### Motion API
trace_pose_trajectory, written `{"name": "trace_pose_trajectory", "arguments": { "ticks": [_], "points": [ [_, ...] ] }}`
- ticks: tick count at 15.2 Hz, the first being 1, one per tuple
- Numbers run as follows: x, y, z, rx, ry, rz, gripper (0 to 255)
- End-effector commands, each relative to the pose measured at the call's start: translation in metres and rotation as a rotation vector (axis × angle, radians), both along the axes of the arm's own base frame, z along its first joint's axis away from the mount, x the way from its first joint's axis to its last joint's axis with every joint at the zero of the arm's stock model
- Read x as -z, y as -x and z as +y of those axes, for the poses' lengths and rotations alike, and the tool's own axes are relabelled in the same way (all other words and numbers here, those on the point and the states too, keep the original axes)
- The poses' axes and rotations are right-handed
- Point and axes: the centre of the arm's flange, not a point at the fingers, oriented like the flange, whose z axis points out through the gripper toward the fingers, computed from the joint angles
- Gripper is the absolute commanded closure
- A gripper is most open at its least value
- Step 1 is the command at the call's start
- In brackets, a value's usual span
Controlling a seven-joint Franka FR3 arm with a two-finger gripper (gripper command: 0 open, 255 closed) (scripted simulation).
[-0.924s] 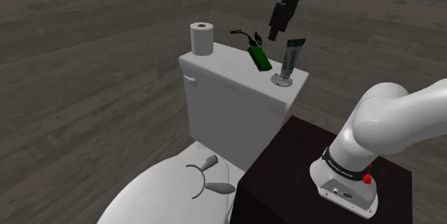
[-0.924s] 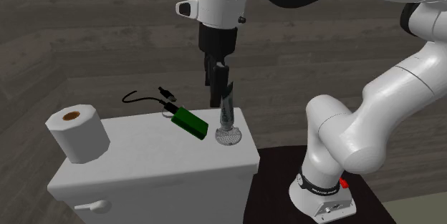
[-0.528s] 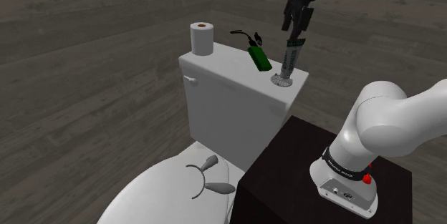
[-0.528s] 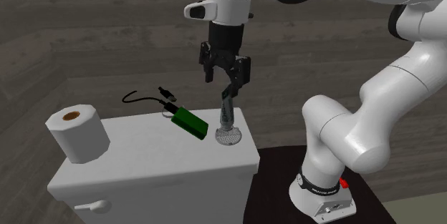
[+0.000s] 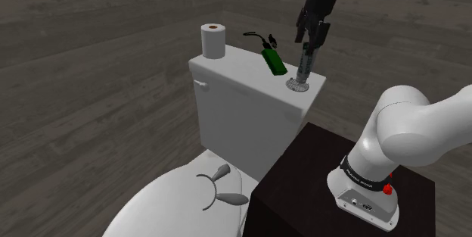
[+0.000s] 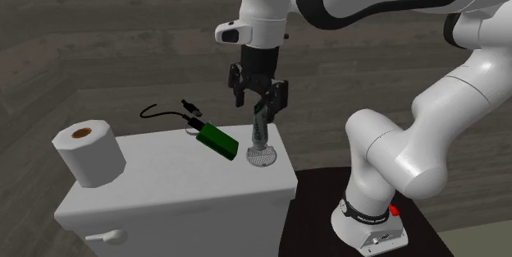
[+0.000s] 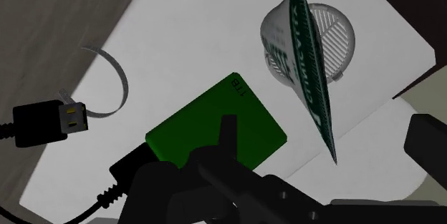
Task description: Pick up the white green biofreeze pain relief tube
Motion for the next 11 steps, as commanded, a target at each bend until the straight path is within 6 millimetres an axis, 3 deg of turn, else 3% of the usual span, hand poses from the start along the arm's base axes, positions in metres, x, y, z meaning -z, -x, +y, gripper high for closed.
{"name": "trace_pose_trajectory", "arguments": {
  "ticks": [1, 2, 11],
  "points": [
    [0.0026, -0.0006, 0.0004, -0.001, 0.0, 0.0, 0],
    [0.0023, -0.0008, 0.0002, -0.001, 0.0, 0.0, 255],
    [0.0026, -0.0006, 0.0004, -0.001, 0.0, 0.0, 255]
  ]
}}
